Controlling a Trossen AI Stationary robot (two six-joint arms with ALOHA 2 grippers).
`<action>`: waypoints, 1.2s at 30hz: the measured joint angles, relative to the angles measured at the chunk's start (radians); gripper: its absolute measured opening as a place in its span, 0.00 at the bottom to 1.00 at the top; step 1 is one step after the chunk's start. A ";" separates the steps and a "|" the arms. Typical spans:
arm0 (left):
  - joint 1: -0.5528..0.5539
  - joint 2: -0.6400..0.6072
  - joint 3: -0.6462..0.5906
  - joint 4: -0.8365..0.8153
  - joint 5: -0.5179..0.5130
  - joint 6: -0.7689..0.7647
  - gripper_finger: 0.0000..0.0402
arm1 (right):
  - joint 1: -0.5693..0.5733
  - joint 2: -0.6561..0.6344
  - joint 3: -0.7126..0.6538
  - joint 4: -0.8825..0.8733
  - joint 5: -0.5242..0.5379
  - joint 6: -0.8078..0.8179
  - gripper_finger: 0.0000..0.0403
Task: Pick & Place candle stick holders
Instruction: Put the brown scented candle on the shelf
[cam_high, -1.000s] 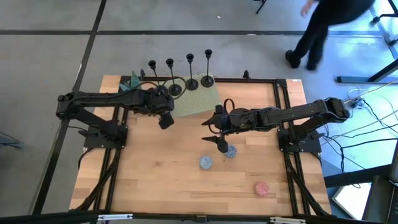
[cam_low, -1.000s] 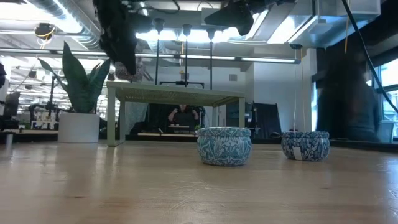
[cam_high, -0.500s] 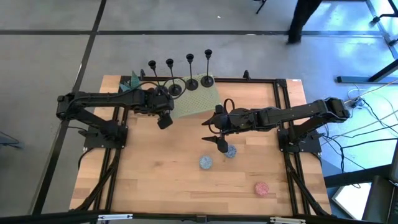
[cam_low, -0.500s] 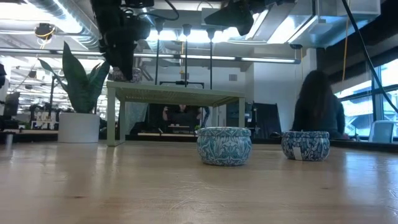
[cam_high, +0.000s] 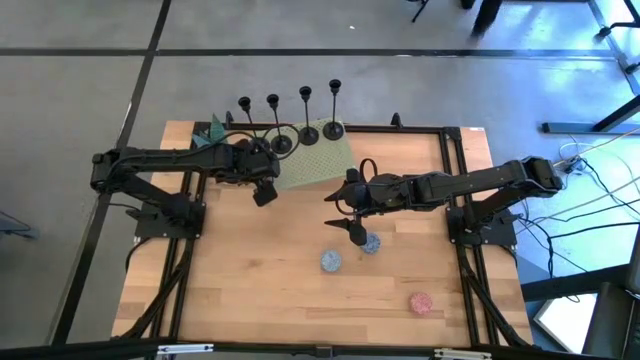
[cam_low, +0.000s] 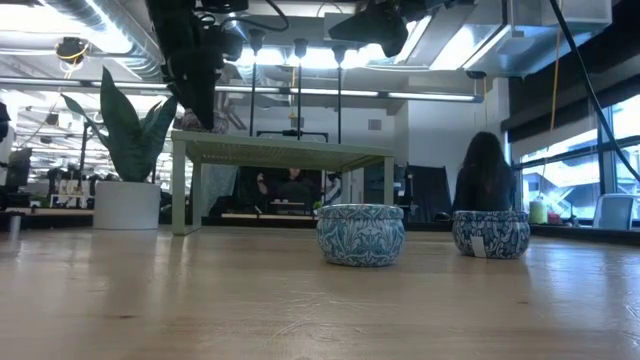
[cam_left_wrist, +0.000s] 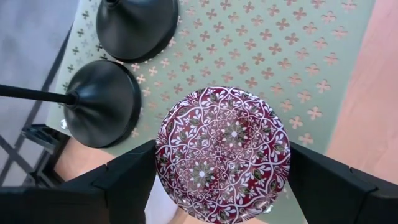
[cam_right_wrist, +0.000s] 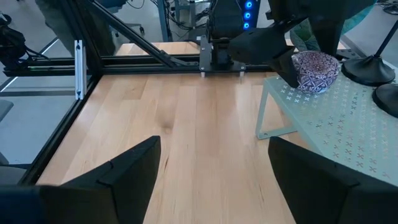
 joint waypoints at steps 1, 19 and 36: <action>-0.001 0.000 0.000 0.000 -0.004 0.001 0.82 | 0.000 0.000 0.000 0.000 0.000 0.000 0.75; -0.069 -0.015 0.000 -0.006 -0.074 0.044 0.83 | 0.000 0.000 0.000 0.000 0.000 0.000 0.75; -0.054 -0.013 0.000 -0.005 -0.088 0.046 0.84 | 0.000 0.000 0.000 0.000 0.000 0.000 0.75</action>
